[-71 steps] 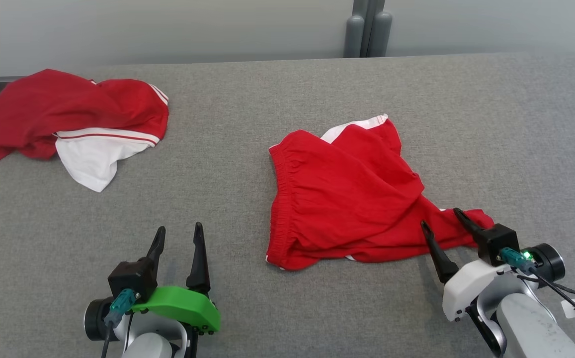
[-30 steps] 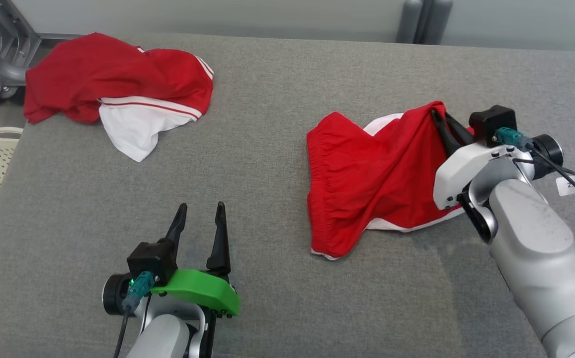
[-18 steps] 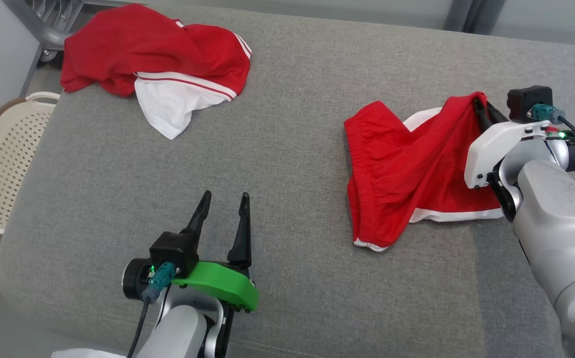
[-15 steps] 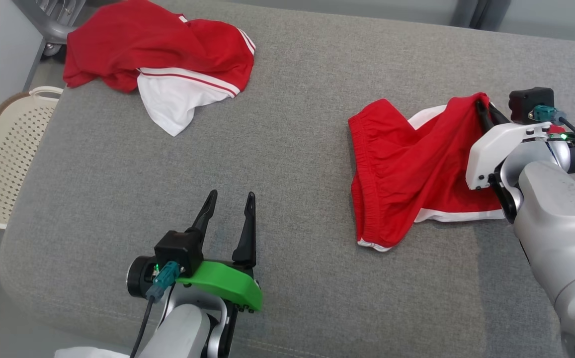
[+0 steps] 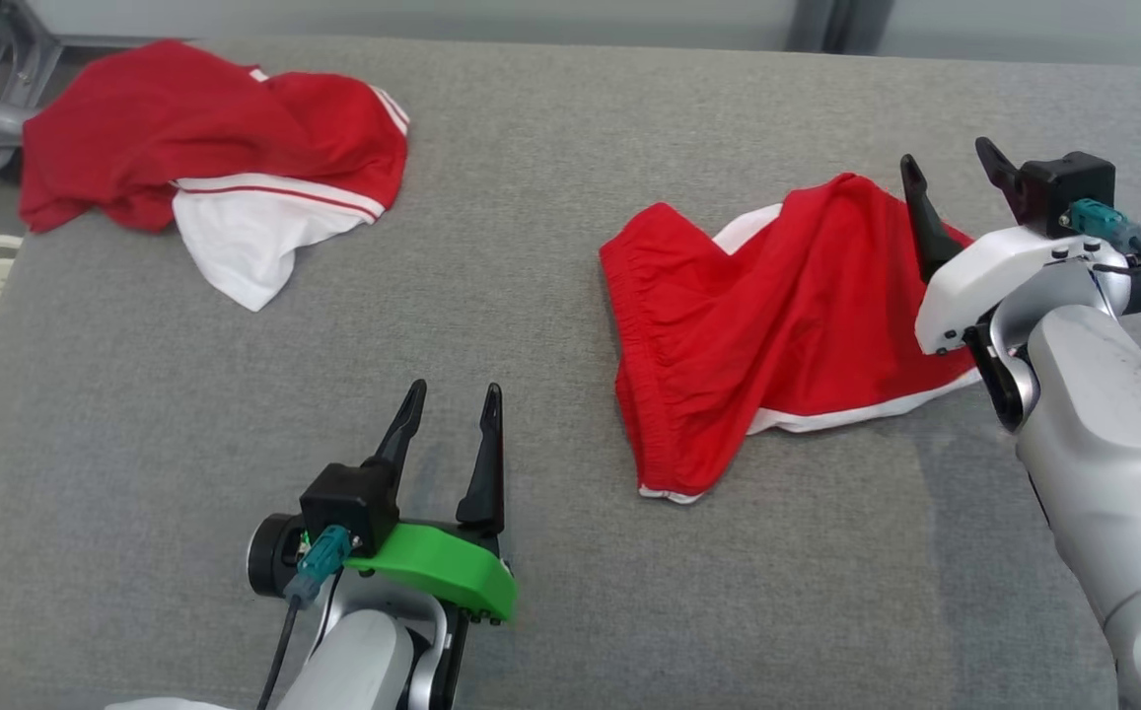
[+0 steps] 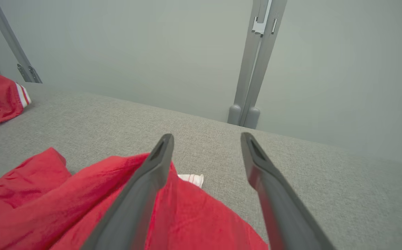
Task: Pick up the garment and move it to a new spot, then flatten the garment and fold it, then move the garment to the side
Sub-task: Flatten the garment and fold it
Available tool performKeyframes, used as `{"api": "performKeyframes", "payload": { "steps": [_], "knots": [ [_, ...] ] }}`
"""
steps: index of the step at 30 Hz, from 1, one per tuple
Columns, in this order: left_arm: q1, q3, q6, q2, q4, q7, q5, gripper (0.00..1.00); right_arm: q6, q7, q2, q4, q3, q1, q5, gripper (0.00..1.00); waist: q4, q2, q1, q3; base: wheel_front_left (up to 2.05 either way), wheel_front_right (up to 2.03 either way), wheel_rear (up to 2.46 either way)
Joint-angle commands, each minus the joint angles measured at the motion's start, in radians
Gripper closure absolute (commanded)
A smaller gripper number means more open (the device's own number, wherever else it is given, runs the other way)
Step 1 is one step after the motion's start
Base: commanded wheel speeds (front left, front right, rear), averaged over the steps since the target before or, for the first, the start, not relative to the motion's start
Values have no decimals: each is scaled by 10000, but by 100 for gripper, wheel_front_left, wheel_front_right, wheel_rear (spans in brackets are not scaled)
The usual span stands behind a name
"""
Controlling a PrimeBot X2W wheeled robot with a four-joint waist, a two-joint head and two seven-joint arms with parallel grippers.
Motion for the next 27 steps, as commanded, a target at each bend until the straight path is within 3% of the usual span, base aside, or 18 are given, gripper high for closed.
{"api": "performKeyframes", "payload": {
  "steps": [1, 11, 17, 27],
  "knots": [
    [144, 33, -47, 63, -52, 7, 81, 0, 1, -31, -149, -581, 11, 423, 116, 0, -746, 0, 0, -385, 0, 0, 0],
    [590, 379, -34, 138, -176, 7, 44, 0, 1, -32, -200, -3690, -1042, 2868, -155, 0, -1864, 0, 0, -971, 0, 0, 0],
    [1029, 736, -49, 338, -321, 7, 113, 0, 1, -34, 349, -5495, -1840, 4520, -649, 0, -2256, 0, 0, -1280, 0, 0, 0],
    [2141, 1431, 52, 599, -779, 7, 312, 0, 1, -33, 1224, -7420, -2567, 6573, -1214, 0, -2543, 0, 0, -1720, 0, 0, 0]
  ]
}}
